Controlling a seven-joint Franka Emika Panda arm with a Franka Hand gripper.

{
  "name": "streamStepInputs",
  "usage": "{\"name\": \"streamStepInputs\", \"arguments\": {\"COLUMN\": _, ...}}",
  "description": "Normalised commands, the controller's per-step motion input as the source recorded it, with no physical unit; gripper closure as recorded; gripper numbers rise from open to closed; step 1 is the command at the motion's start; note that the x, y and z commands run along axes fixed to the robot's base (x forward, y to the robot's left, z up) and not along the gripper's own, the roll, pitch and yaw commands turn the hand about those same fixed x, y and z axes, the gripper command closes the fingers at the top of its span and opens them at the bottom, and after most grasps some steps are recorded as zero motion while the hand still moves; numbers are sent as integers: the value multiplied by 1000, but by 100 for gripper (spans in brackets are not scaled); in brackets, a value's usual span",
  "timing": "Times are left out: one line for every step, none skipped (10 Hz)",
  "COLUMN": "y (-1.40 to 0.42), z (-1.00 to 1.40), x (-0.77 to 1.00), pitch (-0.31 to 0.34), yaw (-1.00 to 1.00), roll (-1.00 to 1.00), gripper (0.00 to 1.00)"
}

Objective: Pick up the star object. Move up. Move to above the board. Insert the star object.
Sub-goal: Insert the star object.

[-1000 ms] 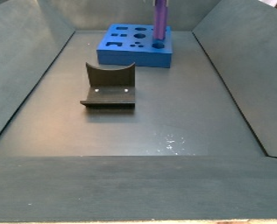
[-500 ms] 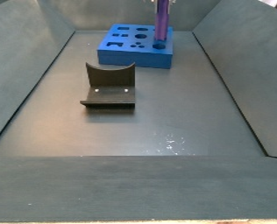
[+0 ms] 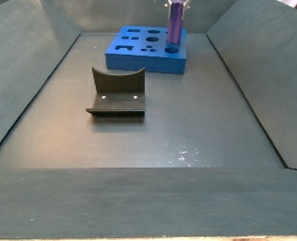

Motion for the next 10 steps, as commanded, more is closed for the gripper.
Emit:
{"name": "streamStepInputs", "arguments": {"y": 0, "z": -866, "x": -14, "pitch": -174, "yaw": 9, "roll": 129, "gripper": 100}}
{"name": "streamStepInputs", "arguments": {"y": 0, "z": -863, "x": -6, "pitch": -179, "yaw": 9, "roll": 130, "gripper": 100}}
{"name": "streamStepInputs", "arguments": {"y": 0, "z": -860, "x": 0, "pitch": -180, "yaw": 3, "roll": 134, "gripper": 100}}
{"name": "streamStepInputs", "arguments": {"y": 0, "z": -834, "x": 0, "pitch": -181, "yaw": 0, "roll": 151, "gripper": 100}}
{"name": "streamStepInputs", "arguments": {"y": 0, "z": -649, "x": 0, "pitch": -150, "yaw": 0, "roll": 314, "gripper": 100}}
{"name": "streamStepInputs", "arguments": {"y": 0, "z": -691, "x": 0, "pitch": -126, "yaw": 0, "roll": 313, "gripper": 100}}
{"name": "streamStepInputs", "arguments": {"y": 0, "z": -740, "x": 0, "pitch": -103, "yaw": 0, "roll": 297, "gripper": 100}}
{"name": "streamStepInputs", "arguments": {"y": -26, "z": -791, "x": 71, "pitch": -77, "yaw": 0, "roll": 271, "gripper": 100}}
{"name": "streamStepInputs", "arguments": {"y": 0, "z": -903, "x": 57, "pitch": -67, "yaw": 0, "roll": 194, "gripper": 100}}
{"name": "streamStepInputs", "arguments": {"y": 0, "z": -49, "x": 0, "pitch": 9, "yaw": 0, "roll": 0, "gripper": 100}}
